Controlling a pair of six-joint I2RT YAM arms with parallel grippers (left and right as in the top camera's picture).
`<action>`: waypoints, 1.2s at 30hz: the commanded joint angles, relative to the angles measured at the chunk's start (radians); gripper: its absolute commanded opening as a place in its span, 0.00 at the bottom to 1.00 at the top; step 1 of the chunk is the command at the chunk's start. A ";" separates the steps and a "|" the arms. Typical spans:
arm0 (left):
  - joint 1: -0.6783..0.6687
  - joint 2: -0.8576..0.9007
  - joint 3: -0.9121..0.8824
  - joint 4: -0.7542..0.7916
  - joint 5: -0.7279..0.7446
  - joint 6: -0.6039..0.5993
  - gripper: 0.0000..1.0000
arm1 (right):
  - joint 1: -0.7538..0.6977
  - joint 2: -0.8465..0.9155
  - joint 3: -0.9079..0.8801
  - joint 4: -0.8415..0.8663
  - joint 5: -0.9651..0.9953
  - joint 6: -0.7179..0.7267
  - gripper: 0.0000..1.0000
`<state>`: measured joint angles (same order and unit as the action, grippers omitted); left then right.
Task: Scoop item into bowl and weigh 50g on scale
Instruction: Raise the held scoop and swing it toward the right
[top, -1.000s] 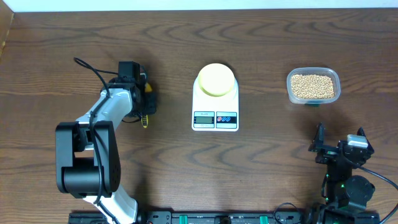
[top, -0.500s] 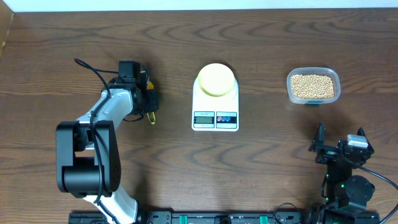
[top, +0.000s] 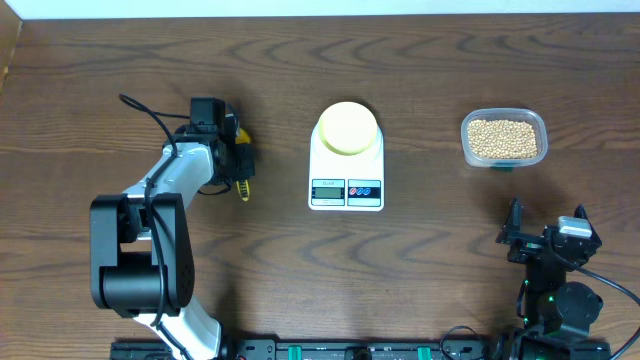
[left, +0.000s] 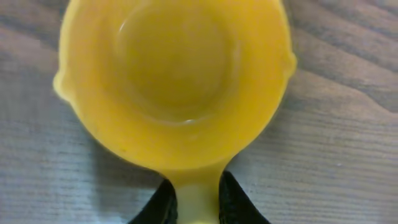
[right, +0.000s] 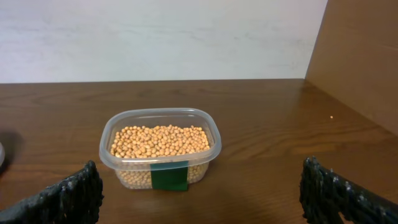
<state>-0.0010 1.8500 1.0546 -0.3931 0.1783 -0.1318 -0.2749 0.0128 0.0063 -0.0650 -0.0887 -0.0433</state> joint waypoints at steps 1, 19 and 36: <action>0.002 0.017 -0.021 -0.008 -0.003 -0.063 0.11 | 0.003 -0.002 -0.001 -0.005 0.005 0.013 0.99; 0.022 -0.369 -0.020 0.047 0.158 -0.723 0.07 | 0.003 -0.002 -0.001 -0.005 0.005 0.013 0.99; 0.022 -0.515 -0.020 0.182 0.328 -1.147 0.07 | 0.003 -0.002 -0.001 -0.003 0.013 0.006 0.99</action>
<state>0.0170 1.3449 1.0363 -0.2153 0.4641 -1.1687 -0.2749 0.0128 0.0063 -0.0647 -0.0887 -0.0433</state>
